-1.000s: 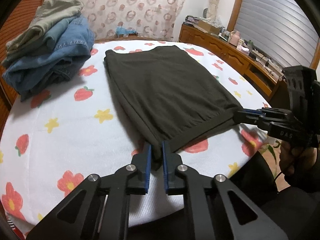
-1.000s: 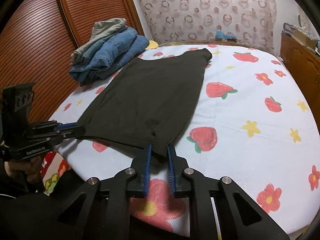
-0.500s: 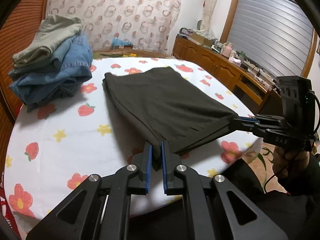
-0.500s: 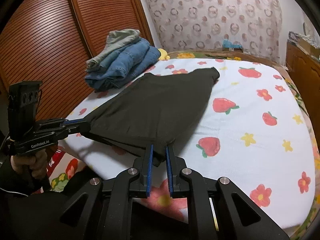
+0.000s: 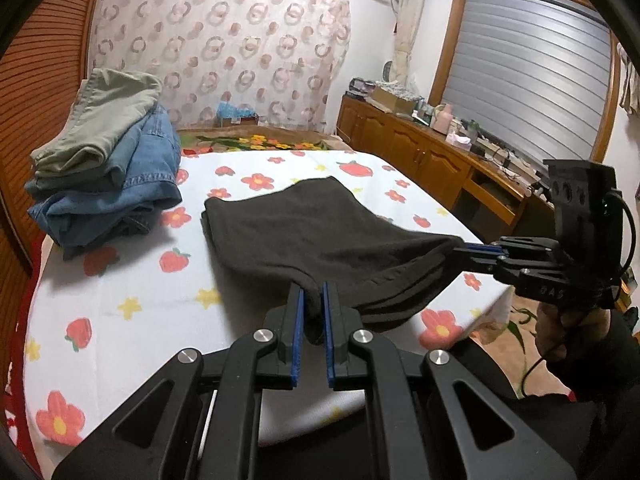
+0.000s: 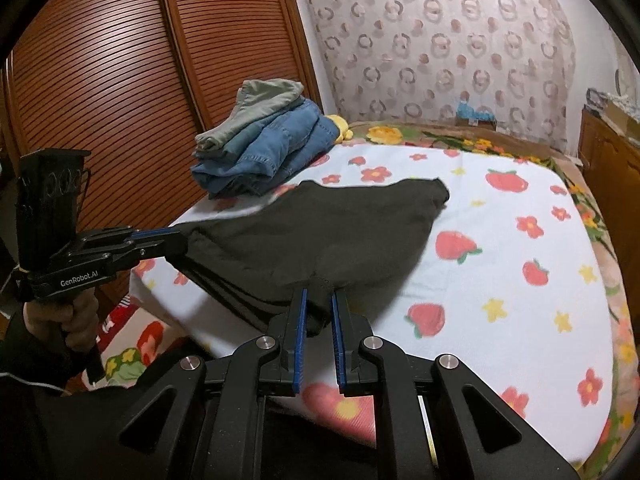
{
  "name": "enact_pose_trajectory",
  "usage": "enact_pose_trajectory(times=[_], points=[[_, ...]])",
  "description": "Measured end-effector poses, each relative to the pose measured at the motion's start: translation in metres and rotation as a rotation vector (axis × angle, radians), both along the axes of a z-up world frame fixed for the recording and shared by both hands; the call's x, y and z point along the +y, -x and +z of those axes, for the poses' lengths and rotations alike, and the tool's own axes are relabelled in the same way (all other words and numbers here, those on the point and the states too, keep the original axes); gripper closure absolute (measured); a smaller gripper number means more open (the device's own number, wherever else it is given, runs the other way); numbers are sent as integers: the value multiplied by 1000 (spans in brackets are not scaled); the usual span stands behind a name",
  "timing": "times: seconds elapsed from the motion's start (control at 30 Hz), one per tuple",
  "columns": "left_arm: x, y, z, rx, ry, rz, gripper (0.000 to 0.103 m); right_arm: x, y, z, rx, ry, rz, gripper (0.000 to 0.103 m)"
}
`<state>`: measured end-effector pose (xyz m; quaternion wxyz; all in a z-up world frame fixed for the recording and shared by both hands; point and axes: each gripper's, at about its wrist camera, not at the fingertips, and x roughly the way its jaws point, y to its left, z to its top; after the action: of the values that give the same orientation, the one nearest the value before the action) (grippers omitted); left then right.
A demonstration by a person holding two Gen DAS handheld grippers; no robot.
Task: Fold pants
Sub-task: 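Lift the hem with the left gripper and fold it over the garment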
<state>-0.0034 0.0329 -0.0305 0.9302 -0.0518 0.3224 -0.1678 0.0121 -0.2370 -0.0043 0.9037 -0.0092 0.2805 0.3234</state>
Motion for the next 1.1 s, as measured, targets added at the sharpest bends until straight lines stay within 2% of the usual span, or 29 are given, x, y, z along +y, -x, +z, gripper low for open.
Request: enact_pose_trajectory(times=[0.23,0.63,0.8,1.1], points=[[5,-35,-5,-26,-15,30,93,10,-27,3,-42,13,-32,92],[11,-90,11,-76,-56,66,93,38,-73,8,-94,77,-75,92],[14,-114,12,-72,-71,77,93,45,-97,7,-77,75,-88,92],[14,-147,-5,-32,-110,91,93,56,-143,-4,-3,77,-112,92]])
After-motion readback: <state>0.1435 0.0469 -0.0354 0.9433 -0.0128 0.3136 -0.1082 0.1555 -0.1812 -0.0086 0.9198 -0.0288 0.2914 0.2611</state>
